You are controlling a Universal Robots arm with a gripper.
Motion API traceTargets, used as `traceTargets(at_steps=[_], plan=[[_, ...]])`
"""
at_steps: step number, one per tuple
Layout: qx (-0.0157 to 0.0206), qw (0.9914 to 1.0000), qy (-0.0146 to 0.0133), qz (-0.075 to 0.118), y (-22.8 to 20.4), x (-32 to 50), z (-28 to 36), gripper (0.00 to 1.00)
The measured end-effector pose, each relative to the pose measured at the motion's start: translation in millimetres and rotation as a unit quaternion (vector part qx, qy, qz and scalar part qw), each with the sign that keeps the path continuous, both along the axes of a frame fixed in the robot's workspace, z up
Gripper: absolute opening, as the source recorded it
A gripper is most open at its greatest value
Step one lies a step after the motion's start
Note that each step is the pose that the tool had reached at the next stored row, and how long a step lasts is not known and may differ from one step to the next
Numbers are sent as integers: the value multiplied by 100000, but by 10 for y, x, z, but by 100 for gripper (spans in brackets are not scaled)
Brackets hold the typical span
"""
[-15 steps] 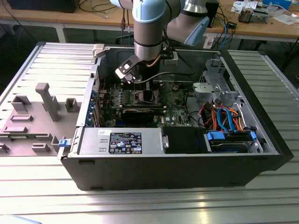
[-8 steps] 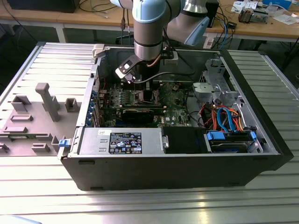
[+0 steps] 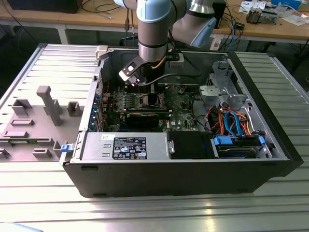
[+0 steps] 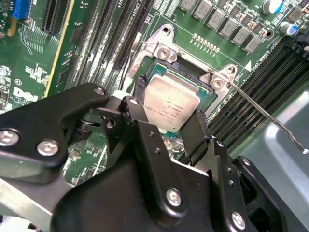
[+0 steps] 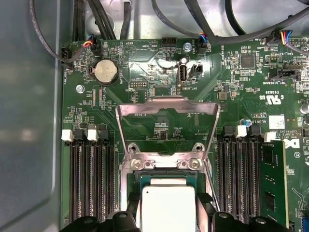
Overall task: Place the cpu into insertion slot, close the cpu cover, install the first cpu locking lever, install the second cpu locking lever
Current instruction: 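Place the cpu into insertion slot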
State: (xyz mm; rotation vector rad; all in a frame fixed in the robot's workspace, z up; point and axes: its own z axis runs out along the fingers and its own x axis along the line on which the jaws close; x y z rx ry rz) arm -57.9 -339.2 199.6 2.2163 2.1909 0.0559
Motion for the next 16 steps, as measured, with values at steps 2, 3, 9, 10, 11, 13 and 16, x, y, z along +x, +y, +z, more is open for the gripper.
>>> traceTargets(at_steps=[2,3,9,10,11,13,16], plan=[[42,100000,10,-10,0,0,-4,54],[75,100000,11,-12,0,0,-6,54],[185,100000,26,-7,0,3,-27,54],[170,100000,26,-10,-1,3,-33,54],[165,100000,22,-11,-1,3,-37,54],[174,100000,16,-12,-1,3,-40,54],[191,100000,8,-9,0,4,-41,54]])
